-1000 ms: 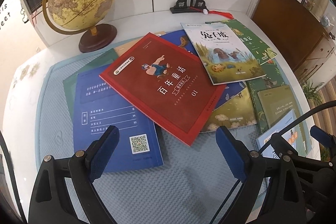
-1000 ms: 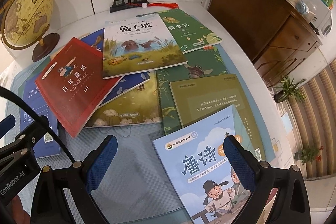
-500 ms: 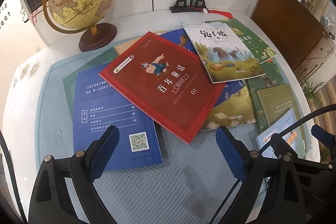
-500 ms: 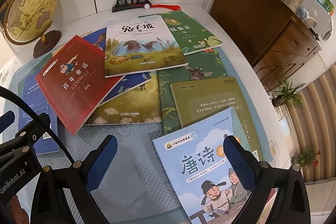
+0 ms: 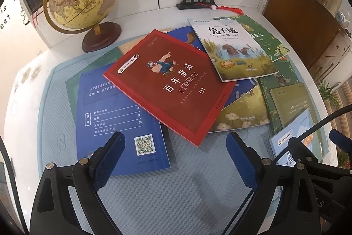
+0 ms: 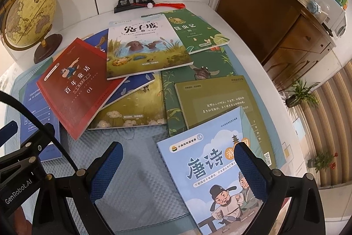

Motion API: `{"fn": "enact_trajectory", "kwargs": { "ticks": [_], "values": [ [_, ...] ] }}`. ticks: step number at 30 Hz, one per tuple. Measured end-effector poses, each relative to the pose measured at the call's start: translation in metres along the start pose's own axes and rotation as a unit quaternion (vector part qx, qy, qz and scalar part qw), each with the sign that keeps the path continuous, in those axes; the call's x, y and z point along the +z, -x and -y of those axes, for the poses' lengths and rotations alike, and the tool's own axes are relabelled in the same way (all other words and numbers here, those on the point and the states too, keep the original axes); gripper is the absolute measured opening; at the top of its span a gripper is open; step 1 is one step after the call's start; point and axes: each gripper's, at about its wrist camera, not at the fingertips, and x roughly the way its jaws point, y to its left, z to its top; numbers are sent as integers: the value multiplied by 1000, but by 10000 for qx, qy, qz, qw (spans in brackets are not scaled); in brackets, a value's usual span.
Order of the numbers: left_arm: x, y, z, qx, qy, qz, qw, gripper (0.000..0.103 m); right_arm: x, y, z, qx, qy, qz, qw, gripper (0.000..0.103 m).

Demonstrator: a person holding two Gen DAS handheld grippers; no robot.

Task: Organize books

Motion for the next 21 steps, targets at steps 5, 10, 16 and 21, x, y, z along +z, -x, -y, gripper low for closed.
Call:
{"fn": "enact_trajectory", "kwargs": {
  "ticks": [5, 10, 16, 21],
  "values": [
    [0, -2, -2, 18, 27, -18, 10000, 93, 0, -2, 0, 8, -6, -22, 10000, 100],
    [0, -4, -2, 27, 40, -41, 10000, 93, 0, -3, 0, -3, -11, -53, 10000, 100],
    [0, -6, -1, 89, 9, -70, 9999, 93, 0, -6, 2, 1, -61, -82, 9999, 101],
    [0, -8, -2, 98, 13, -91, 9999, 93, 1, -8, 1, 45, -54, -119, 9999, 101]
  ]
}}
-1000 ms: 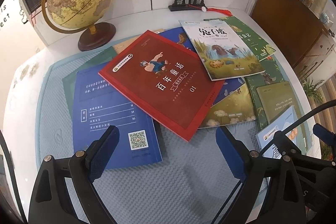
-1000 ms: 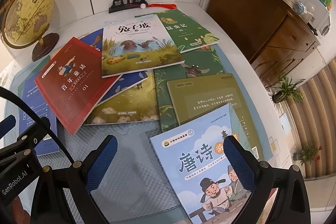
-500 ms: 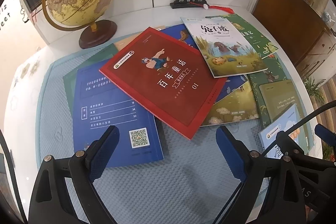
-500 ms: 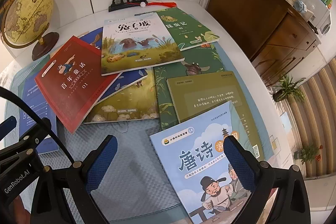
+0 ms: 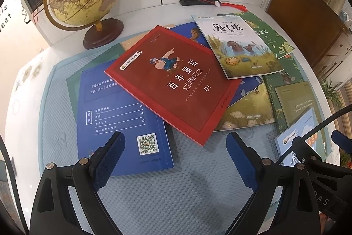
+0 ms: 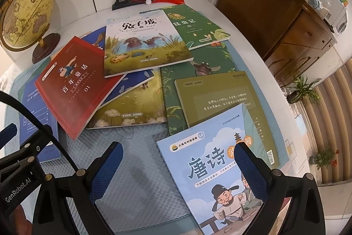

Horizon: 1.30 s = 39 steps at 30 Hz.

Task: Organize books

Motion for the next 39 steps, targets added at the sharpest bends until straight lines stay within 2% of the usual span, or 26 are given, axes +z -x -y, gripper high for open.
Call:
{"fn": "enact_trajectory", "kwargs": {
  "ticks": [6, 13, 18, 21, 27, 32, 34, 39],
  "values": [
    [13, 3, -15, 265, -42, 213, 9994, 93, 5, 0, 0, 23, 45, 57, 10000, 101],
    [60, 26, -56, 765, 23, 794, 9939, 93, 35, 6, -3, 100, 110, 357, 9992, 101],
    [82, 40, -65, 877, 122, 1123, 9897, 93, 58, 13, -15, 148, 305, 630, 9974, 101],
    [87, 42, -63, 872, 165, 1168, 9892, 93, 70, 16, -22, 158, 477, 769, 9958, 101],
    [90, 32, -56, 721, 255, 1034, 9917, 93, 83, 11, -27, 92, 826, 915, 9923, 101],
    [92, 12, -49, 536, 268, 811, 9949, 93, 93, -3, -21, 210, 805, 857, 9928, 101],
    [95, 2, -44, 313, 272, 761, 9962, 93, 98, -14, -17, 351, 750, 796, 9934, 101],
    [105, -37, -22, -567, 119, 440, 9974, 93, 117, -55, -3, 891, 567, 502, 9931, 101]
  ]
}}
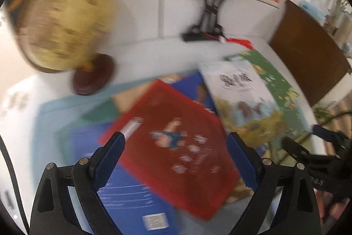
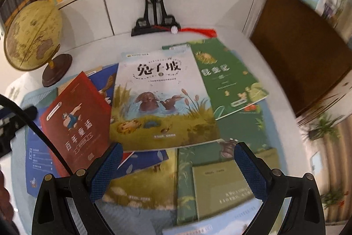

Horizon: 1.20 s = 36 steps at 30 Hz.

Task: Organize books
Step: 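Reach the right tool to the white rabbit-cover book and grasp its edge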

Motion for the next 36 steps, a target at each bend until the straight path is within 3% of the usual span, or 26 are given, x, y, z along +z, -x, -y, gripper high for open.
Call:
{"fn": "enact_trajectory", "kwargs": {
  "ticks": [5, 10, 13, 23, 26, 29, 32, 34, 36],
  "values": [
    [4, -46, 20, -481, 15, -397, 9981, 93, 12, -33, 19, 187, -112, -160, 9996, 97],
    [6, -73, 37, -732, -57, -594, 9955, 91, 23, -65, 44, 364, -450, -411, 9975, 67],
    [6, -82, 43, -880, -147, -683, 9937, 82, 26, -82, 53, 445, -530, -552, 9961, 54],
    [-6, -85, 45, -1147, -95, -708, 9908, 82, 31, -85, 40, 661, -324, -575, 9956, 46],
    [-7, -84, 39, -1306, -56, -749, 9886, 86, 24, -78, 29, 882, -280, -656, 9935, 46],
    [-6, -87, 37, -1466, -178, -969, 9843, 103, 16, -73, 21, 1085, -301, -701, 9912, 46],
    [-2, -91, 39, -1437, -297, -1071, 9834, 102, 15, -73, 20, 991, -303, -647, 9925, 45],
    [1, -90, 33, -1560, -97, -1047, 9821, 97, 17, -73, 23, 996, -386, -648, 9922, 40],
    [7, -89, 20, -1924, 240, -1053, 9753, 74, 20, -72, 24, 949, -433, -638, 9925, 37]
  ]
}}
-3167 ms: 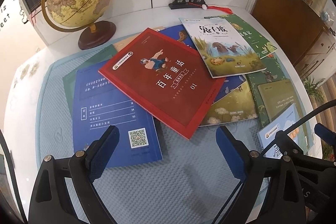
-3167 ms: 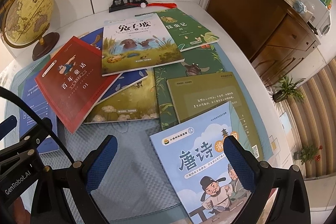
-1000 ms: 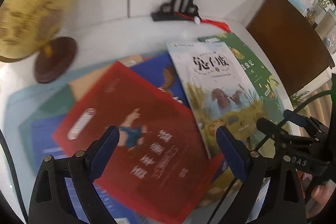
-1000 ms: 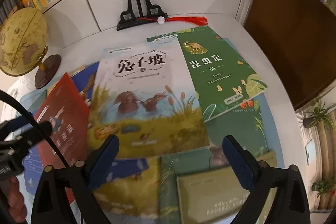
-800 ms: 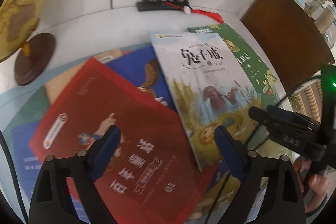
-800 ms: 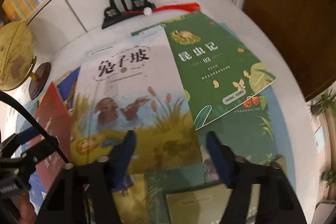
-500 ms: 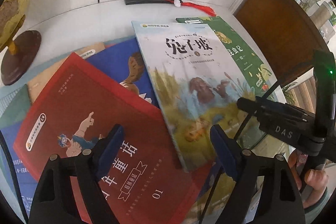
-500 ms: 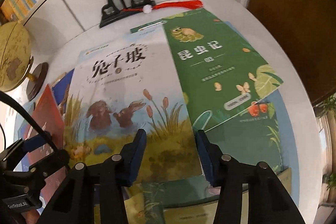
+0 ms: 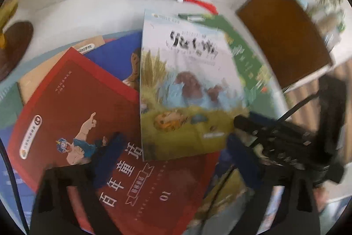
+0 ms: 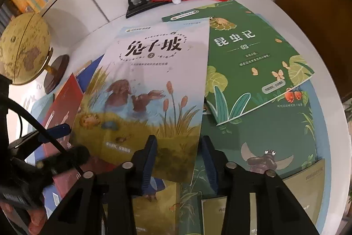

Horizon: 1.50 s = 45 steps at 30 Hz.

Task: Organize books
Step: 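Reach the right tool to the white rabbit-cover book and grasp its edge, then lift the rabbit-cover book with the right tool and carry it toward the globe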

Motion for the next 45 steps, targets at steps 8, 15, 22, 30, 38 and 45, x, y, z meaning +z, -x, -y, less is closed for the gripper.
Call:
{"fn": "enact_trajectory", "kwargs": {
  "ticks": [8, 15, 22, 30, 38, 45],
  "values": [
    [18, -7, -2, -44, -55, 37, 10000, 55, 27, -3, -12, -285, 101, 214, 9993, 37],
    [10, -1, -11, -303, 108, 167, 9993, 46, 25, -10, -12, -249, 83, 204, 9994, 38],
    [-36, 41, -8, -1626, 224, 72, 9864, 46, -11, 5, -13, -84, 195, 78, 9997, 38],
    [-35, 26, -12, -1272, 687, 203, 9893, 38, -33, 5, -7, -38, 90, 210, 9997, 40],
    [-12, 18, 30, -868, 34, 161, 9961, 19, -39, 6, 0, 206, -59, 304, 9993, 40],
    [1, -21, 27, -1119, 399, -212, 9927, 9, -36, 12, 2, 617, -315, 185, 9974, 40]
  ]
}}
